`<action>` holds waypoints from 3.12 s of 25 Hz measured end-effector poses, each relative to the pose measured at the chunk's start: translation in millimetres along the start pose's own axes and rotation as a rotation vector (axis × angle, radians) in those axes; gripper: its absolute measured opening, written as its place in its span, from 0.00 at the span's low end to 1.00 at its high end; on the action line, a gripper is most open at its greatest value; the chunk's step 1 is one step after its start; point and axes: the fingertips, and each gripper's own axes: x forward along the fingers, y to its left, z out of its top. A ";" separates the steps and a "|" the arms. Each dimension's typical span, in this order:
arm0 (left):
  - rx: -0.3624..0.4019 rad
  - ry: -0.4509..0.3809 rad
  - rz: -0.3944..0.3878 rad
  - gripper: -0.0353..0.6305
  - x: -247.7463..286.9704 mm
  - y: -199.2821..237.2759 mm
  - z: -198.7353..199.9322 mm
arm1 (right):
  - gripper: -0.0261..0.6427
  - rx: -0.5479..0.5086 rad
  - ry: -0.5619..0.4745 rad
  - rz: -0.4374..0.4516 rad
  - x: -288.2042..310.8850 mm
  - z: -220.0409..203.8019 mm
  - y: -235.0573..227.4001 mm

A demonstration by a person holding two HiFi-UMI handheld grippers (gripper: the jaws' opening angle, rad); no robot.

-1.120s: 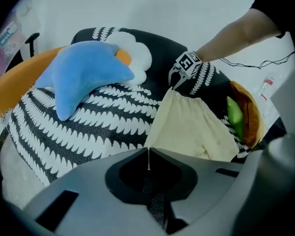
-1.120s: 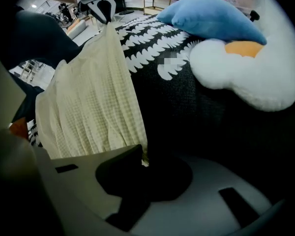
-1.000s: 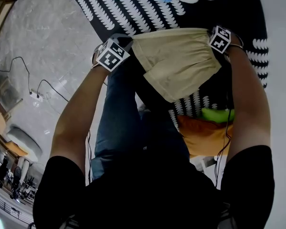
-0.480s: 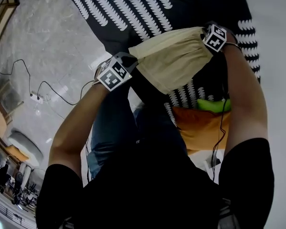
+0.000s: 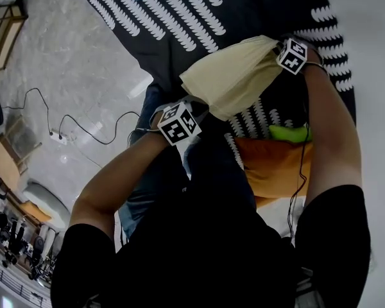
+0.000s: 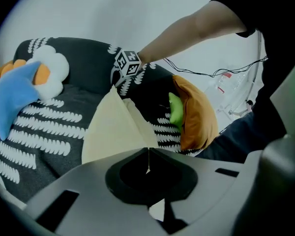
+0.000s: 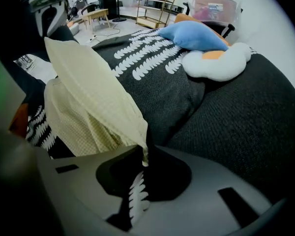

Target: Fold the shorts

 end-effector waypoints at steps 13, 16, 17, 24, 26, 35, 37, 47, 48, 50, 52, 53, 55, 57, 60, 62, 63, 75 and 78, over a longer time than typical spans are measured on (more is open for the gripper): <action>0.035 0.071 -0.099 0.09 69.9 -64.8 2.2 | 0.10 -0.016 0.041 -0.053 19.8 -44.9 36.6; 0.044 0.076 -0.105 0.09 91.3 -73.2 4.5 | 0.10 -0.041 0.087 -0.096 27.1 -60.5 39.7; 0.053 0.084 -0.108 0.09 97.8 -74.9 2.0 | 0.10 -0.046 0.098 -0.101 31.3 -62.7 42.1; 0.087 0.135 -0.125 0.09 118.6 -90.5 -5.3 | 0.10 -0.104 0.159 -0.096 25.1 -74.1 51.8; 0.101 0.154 -0.125 0.09 128.6 -94.6 -14.1 | 0.10 -0.110 0.172 -0.104 25.1 -81.6 60.6; 0.131 0.214 -0.118 0.09 171.7 -96.4 -36.8 | 0.10 -0.051 0.179 -0.155 34.0 -98.1 74.3; 0.145 0.223 -0.121 0.09 172.8 -94.9 -38.5 | 0.10 -0.020 0.183 -0.158 31.1 -96.3 73.3; 0.138 0.241 -0.159 0.11 173.7 -98.8 -41.2 | 0.19 0.098 0.174 -0.136 26.8 -99.2 85.0; 0.129 0.241 -0.164 0.12 173.1 -97.7 -39.5 | 0.22 0.116 0.169 -0.136 25.9 -99.2 83.2; 0.118 0.243 -0.174 0.16 170.9 -95.3 -38.2 | 0.27 0.155 0.162 -0.132 22.9 -97.0 81.2; 0.122 0.250 -0.178 0.20 169.4 -92.4 -42.6 | 0.29 0.181 0.156 -0.129 22.4 -91.8 84.2; 0.123 0.254 -0.180 0.22 169.7 -91.8 -45.8 | 0.30 0.187 0.154 -0.128 23.5 -89.4 88.2; 0.117 0.254 -0.181 0.23 169.5 -92.6 -47.1 | 0.30 0.198 0.148 -0.126 23.3 -86.7 97.0; 0.106 0.246 -0.181 0.25 164.8 -92.8 -38.7 | 0.30 0.239 0.134 -0.125 16.4 -85.1 100.4; 0.090 0.233 -0.177 0.26 156.0 -84.4 -28.9 | 0.30 0.330 0.100 -0.138 5.8 -78.5 100.1; 0.086 0.236 -0.160 0.26 150.0 -76.8 -26.0 | 0.30 0.357 0.077 -0.159 -3.6 -74.0 102.3; 0.085 0.240 -0.150 0.26 145.8 -73.8 -22.9 | 0.30 0.368 0.066 -0.168 -11.0 -73.0 103.8; 0.119 0.244 -0.075 0.27 116.3 -28.9 25.5 | 0.29 0.854 -0.153 -0.243 -61.9 -70.8 93.1; 0.134 0.255 -0.057 0.27 117.1 -15.6 34.6 | 0.29 0.972 -0.185 -0.227 -60.3 -75.4 97.4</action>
